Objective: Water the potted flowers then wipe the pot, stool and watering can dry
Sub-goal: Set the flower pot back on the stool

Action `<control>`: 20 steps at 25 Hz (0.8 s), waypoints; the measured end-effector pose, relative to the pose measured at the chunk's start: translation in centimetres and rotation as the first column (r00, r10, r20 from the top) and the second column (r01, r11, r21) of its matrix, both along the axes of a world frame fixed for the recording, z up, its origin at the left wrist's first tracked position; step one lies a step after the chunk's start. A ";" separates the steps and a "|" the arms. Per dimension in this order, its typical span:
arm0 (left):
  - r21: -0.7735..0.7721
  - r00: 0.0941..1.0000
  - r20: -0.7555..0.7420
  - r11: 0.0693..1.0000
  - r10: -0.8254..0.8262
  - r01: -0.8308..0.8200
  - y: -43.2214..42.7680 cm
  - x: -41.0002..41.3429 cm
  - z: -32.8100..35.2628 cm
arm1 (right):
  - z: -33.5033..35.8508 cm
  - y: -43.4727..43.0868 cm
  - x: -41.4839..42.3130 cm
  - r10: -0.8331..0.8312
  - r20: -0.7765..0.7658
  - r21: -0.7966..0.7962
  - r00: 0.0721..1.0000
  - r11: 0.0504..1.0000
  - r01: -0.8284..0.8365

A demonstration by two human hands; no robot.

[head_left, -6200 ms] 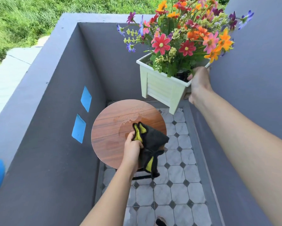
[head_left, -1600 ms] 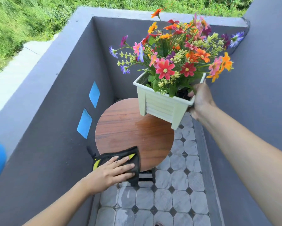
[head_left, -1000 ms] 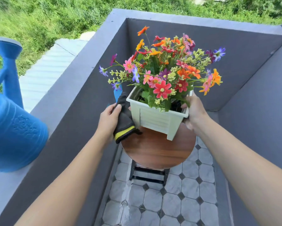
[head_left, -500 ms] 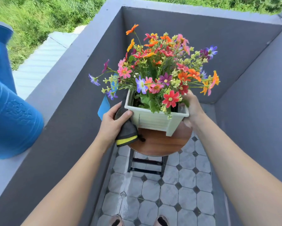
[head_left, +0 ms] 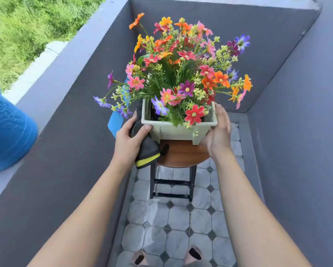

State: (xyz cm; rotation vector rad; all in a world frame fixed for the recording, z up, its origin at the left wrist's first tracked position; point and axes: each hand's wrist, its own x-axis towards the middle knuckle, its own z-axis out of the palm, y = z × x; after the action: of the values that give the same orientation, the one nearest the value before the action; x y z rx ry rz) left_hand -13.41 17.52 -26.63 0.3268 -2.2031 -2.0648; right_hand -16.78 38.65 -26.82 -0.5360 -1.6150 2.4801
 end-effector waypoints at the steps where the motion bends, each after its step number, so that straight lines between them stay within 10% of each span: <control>1: 0.004 1.000 -0.008 1.000 0.002 -0.002 0.1 0.1 0.1 | -0.2 -0.4 0.5 -0.027 -0.026 0.031 0.999 0.999 0.028; 8: 0.037 0.999 0.035 0.999 -0.041 0.040 -0.7 0.3 0.7 | -1.6 -1.4 1.5 -0.111 -0.101 0.147 0.989 0.981 0.125; 14: 0.088 0.983 0.173 0.994 0.054 -0.070 -3.0 6.1 3.0 | 0.0 -6.1 11.0 -0.207 0.265 0.264 0.942 0.955 0.136; 20: 0.192 0.980 0.184 0.974 0.081 -0.117 -4.7 10.2 10.4 | 5.2 -13.6 12.6 0.431 0.359 0.144 0.828 0.851 -0.506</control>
State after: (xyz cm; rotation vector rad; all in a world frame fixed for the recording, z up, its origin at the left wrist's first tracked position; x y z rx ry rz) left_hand -3.19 12.80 -16.26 0.6475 -2.0190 -2.2886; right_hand -4.20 25.00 -21.64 -0.5767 -2.3921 2.5615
